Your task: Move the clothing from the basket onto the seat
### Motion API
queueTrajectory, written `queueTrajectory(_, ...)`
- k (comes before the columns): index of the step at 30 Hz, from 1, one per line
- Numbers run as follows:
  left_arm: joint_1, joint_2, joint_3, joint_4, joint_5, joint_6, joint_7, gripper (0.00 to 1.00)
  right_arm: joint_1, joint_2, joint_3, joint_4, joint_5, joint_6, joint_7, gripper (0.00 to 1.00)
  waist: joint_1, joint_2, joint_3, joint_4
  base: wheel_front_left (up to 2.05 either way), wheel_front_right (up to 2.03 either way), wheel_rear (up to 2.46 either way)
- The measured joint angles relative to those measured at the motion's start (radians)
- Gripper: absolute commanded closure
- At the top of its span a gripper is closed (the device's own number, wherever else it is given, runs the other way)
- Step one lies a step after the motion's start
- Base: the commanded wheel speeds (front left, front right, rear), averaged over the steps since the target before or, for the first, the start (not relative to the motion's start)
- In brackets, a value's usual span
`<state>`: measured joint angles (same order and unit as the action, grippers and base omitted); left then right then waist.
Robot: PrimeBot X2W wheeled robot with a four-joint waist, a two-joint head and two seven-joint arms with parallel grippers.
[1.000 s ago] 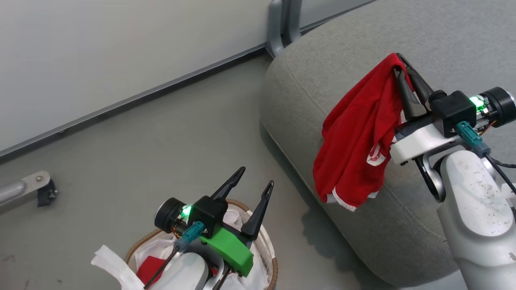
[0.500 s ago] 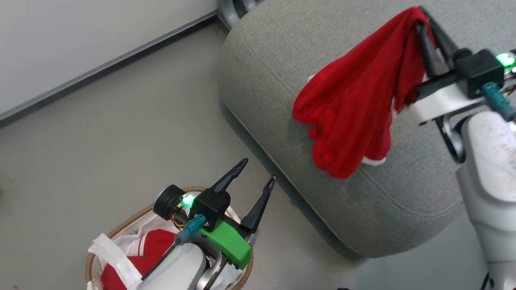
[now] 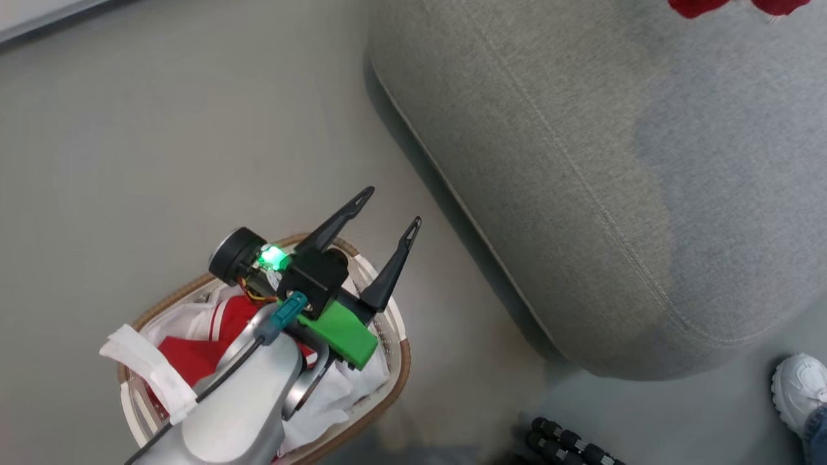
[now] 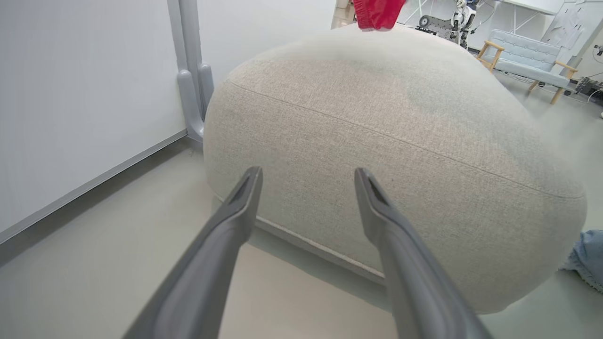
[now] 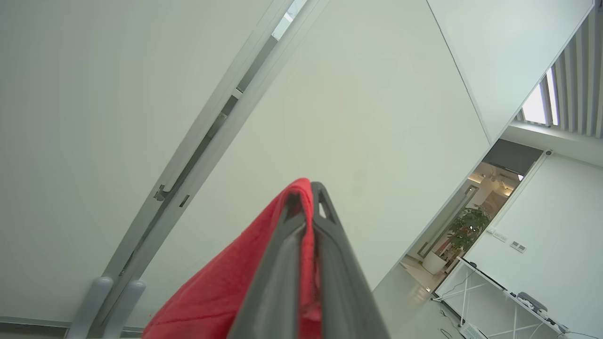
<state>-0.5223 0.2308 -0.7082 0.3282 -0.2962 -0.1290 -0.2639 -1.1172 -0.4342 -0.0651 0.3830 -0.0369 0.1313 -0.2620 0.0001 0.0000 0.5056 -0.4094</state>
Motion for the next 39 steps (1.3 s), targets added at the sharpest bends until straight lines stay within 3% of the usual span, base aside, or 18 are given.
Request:
queueTrajectory(6, -0.054, 0.008, 0.000, -0.013, 0.021, 0.000, 0.000, 0.00, -0.016, 0.015, -0.071, 0.064, -0.007, 0.000, -0.001, 1.00, 0.0000, 0.0000, 0.108, 0.038, 0.00, 0.00, 0.00)
queueTrajectory(12, -0.082, 0.017, 0.016, -0.015, 0.042, 0.000, 0.000, 0.00, 0.068, 0.100, -0.145, 0.145, -0.026, 0.000, -0.001, 1.00, 0.0001, 0.0000, 0.205, 0.076, 0.00, 0.00, 0.00)
queueTrajectory(22, -0.082, 0.013, 0.046, -0.011, 0.043, 0.000, 0.000, 0.00, 0.185, 0.168, -0.183, 0.262, -0.036, 0.000, -0.001, 1.00, 0.0001, 0.0001, 0.268, 0.123, 0.00, 0.00, 0.00)
queueTrajectory(23, -0.082, 0.014, 0.049, -0.009, 0.043, 0.000, 0.000, 0.00, 0.190, 0.171, -0.183, 0.261, -0.039, 0.000, -0.001, 0.95, 0.0001, 0.0000, 0.267, 0.123, 0.00, 0.00, 0.00)
queueTrajectory(24, -0.082, 0.014, 0.053, -0.008, 0.043, 0.000, 0.000, 0.00, 0.194, 0.171, -0.184, 0.257, -0.043, 0.000, -0.001, 0.74, 0.0000, 0.0000, 0.263, 0.123, 0.00, 0.00, 0.00)
queueTrajectory(25, -0.081, 0.013, 0.057, -0.006, 0.043, 0.000, 0.000, 0.00, 0.201, 0.171, -0.188, 0.253, -0.046, 0.000, -0.001, 0.64, 0.0001, 0.0000, 0.259, 0.122, 0.00, 0.00, 0.00)
queueTrajectory(26, -0.080, 0.012, 0.061, -0.005, 0.043, 0.000, 0.000, 0.00, 0.210, 0.171, -0.191, 0.246, -0.049, 0.000, -0.001, 0.43, 0.0001, 0.0000, 0.254, 0.122, 0.00, 0.00, 0.00)
queueTrajectory(27, -0.079, 0.009, 0.063, -0.004, 0.042, 0.000, 0.000, 0.00, 0.218, 0.172, -0.192, 0.239, -0.053, 0.000, -0.001, 0.00, 0.0000, 0.0000, 0.249, 0.122, 0.00, 0.00, 0.00)
queueTrajectory(39, -0.009, -0.062, 0.146, -0.015, 0.024, 0.000, 0.000, 0.00, 0.389, 0.158, -0.216, 0.138, -0.048, 0.000, -0.001, 0.00, 0.0000, 0.0000, 0.133, 0.146, 0.00, 0.00, 0.00)
